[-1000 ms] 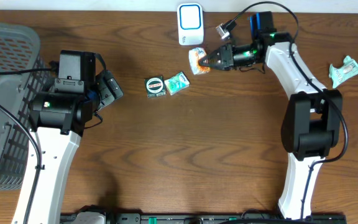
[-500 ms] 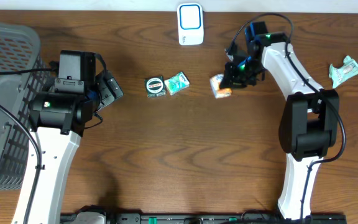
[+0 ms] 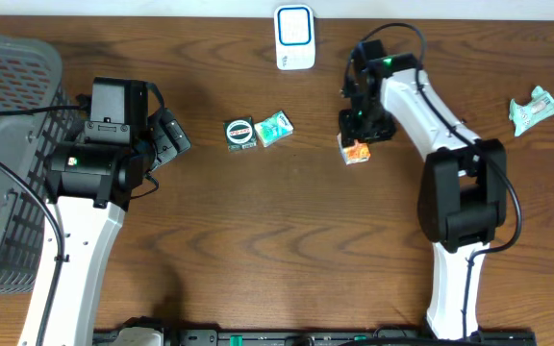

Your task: Scan the item barcode

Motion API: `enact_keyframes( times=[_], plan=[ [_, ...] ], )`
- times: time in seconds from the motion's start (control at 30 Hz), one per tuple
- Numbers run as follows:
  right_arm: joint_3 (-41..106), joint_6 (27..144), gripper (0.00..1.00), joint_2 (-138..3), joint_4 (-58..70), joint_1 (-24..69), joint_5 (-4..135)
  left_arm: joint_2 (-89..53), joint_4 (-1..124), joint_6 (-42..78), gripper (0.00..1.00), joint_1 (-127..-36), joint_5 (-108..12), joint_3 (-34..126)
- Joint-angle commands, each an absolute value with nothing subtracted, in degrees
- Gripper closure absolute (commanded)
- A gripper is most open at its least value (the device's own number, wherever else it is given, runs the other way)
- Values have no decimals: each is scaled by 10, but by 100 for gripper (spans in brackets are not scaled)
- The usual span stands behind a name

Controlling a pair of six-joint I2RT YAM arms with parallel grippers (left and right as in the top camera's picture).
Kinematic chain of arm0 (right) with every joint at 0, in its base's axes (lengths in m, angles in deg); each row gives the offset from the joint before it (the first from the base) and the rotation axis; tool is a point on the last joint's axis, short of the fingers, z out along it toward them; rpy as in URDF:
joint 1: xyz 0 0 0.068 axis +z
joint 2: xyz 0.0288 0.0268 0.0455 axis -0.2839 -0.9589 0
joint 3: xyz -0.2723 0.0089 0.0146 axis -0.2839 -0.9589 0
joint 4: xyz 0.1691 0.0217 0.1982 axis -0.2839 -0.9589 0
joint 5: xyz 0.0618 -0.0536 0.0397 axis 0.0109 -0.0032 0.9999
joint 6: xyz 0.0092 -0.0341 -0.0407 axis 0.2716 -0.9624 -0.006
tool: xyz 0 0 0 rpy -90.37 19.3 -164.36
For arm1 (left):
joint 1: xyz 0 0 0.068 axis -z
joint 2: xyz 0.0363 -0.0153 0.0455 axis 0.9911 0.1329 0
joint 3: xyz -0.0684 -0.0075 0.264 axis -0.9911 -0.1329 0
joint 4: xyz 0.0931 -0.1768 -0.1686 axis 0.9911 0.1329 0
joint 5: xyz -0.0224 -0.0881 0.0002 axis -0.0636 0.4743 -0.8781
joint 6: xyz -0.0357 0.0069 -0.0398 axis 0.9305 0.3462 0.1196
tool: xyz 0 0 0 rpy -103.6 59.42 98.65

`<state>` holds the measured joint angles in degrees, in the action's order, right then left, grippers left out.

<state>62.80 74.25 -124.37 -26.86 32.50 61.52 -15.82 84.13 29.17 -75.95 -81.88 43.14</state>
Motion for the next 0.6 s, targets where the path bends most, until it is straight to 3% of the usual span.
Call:
enact_keyframes(
  times=[0.0, 0.27, 0.57],
  plan=[
    [630, 749, 48, -1238, -274, 358, 534, -159, 843, 286, 2, -762, -822, 439],
    [628, 805, 47, -1238, -276, 440, 362, -159, 843, 286, 2, -762, -822, 439],
    [530, 808, 48, -1238, -177, 446, 354, -159, 843, 286, 2, -762, -822, 439]
  ],
)
